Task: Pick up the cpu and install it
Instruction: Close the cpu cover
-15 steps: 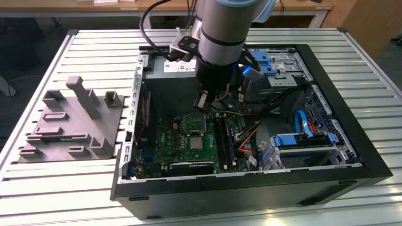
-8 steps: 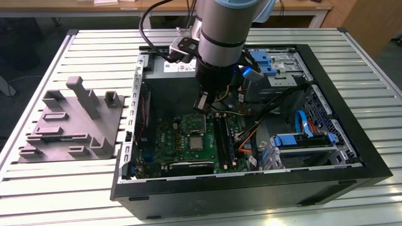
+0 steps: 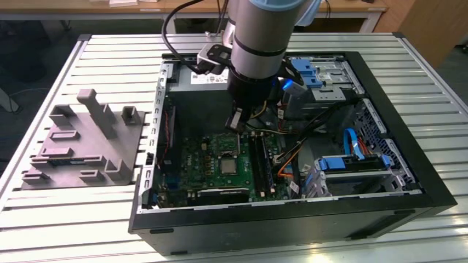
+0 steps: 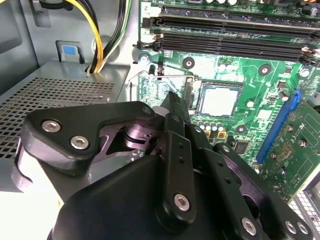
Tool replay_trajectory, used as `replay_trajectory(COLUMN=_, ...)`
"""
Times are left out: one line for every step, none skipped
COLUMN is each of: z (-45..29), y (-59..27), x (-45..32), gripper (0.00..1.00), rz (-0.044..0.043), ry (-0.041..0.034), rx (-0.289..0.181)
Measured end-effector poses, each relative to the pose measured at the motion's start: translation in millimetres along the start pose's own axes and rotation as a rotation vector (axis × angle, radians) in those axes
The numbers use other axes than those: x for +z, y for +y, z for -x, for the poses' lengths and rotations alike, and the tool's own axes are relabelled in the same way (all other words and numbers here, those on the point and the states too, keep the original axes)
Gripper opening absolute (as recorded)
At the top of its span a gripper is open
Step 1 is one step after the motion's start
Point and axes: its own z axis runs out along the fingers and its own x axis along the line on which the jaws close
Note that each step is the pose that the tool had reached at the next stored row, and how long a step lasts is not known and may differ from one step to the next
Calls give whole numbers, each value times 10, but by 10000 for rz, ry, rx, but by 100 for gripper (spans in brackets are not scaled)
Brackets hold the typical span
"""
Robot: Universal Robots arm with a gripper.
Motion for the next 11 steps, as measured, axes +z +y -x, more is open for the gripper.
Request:
replay_trajectory(z=-4, y=-2, x=0, gripper=11, rz=0, ry=0, rx=0)
replay_trajectory(z=-7, y=-3, x=0, gripper=11, rz=0, ry=0, rx=0)
replay_trajectory(z=-8, y=-4, x=0, gripper=11, rz=0, ry=0, rx=0)
replay_trajectory(z=-8, y=-4, x=0, gripper=11, rz=0, ry=0, rx=0)
replay_trajectory(z=-9, y=-5, x=-1, gripper=11, rz=0, ry=0, rx=0)
replay_trajectory(z=-11, y=-5, x=-1, gripper=11, rz=0, ry=0, rx=0)
replay_trajectory(z=-11, y=-6, x=-1, gripper=11, rz=-1, ry=1, rx=0)
replay_trajectory(z=-13, y=-6, x=-1, gripper=11, rz=-2, ry=3, rx=0)
replay_trajectory(z=-16, y=-8, x=-1, gripper=11, rz=-3, ry=6, rx=0)
replay_trajectory(z=-19, y=-9, x=-1, gripper=11, rz=-4, ry=8, rx=0)
replay_trajectory(z=-21, y=-10, x=-1, gripper=11, rz=-6, ry=12, rx=1)
